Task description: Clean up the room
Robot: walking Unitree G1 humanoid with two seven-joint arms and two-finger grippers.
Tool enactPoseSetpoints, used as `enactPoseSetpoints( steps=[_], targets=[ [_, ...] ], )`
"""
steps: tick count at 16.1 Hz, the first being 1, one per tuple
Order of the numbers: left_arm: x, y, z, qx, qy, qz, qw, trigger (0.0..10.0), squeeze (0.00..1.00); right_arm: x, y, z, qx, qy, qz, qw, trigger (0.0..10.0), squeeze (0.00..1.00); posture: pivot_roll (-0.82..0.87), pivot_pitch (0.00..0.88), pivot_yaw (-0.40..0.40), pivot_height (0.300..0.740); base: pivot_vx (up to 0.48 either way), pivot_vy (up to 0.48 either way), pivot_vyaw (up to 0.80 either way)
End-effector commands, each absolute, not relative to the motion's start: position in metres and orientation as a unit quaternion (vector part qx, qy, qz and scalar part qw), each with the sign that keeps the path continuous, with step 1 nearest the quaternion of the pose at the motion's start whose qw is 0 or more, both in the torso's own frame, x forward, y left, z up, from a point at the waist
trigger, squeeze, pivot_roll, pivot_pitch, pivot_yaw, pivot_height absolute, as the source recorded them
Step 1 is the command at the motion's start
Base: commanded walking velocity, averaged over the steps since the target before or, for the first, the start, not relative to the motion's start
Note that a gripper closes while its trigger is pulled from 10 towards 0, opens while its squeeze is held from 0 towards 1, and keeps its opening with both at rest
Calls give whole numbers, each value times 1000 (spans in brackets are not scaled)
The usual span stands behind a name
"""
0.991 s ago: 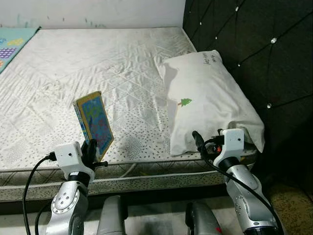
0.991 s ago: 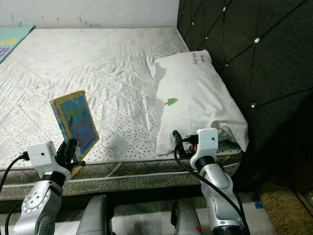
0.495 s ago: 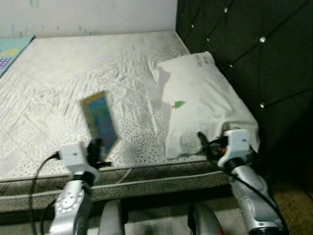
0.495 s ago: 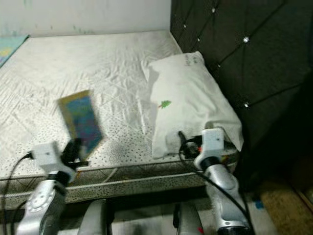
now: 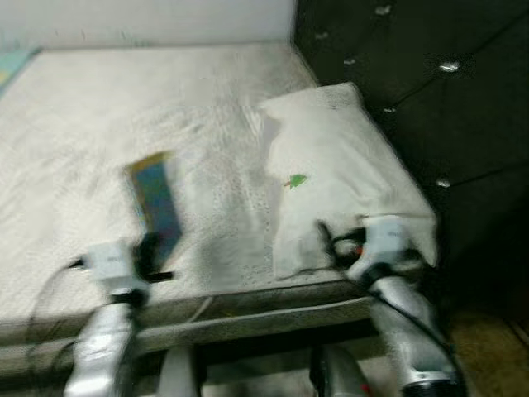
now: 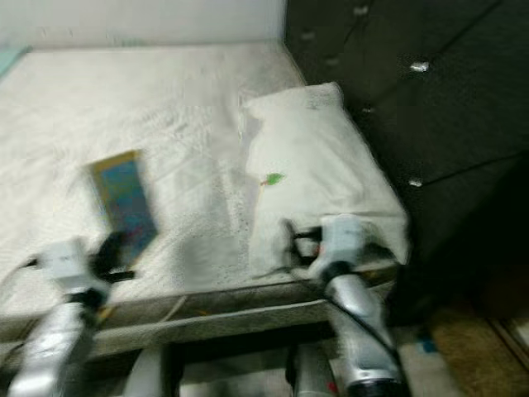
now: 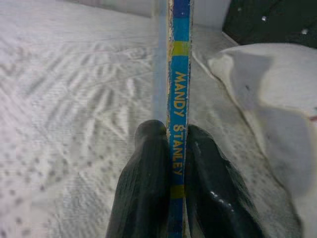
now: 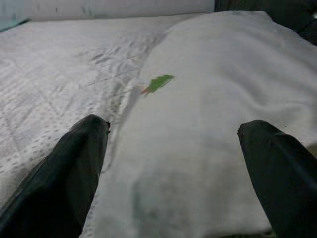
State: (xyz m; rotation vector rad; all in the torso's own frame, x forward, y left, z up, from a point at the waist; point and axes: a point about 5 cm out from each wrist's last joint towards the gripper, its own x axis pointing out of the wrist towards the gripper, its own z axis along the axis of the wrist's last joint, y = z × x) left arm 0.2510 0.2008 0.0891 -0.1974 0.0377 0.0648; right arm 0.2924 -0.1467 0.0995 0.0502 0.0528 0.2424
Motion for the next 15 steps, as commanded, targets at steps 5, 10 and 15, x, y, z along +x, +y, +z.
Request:
enactPoseSetpoints(
  steps=[5,10,15],
  targets=[
    [257,190,97,-104,0,14,995,10000,0,292,-161,97,19,31,97,995,10000,0,-70,66,33,569,292,0,0],
    [258,191,96,-100,4,23,995,10000,0,293,-162,99,20,27,101,994,10000,0,-73,64,32,569,0,0,0],
    [258,191,95,-99,6,29,995,10000,0,291,-161,97,20,28,104,994,10000,0,-73,55,32,541,0,0,0]
  ],
)
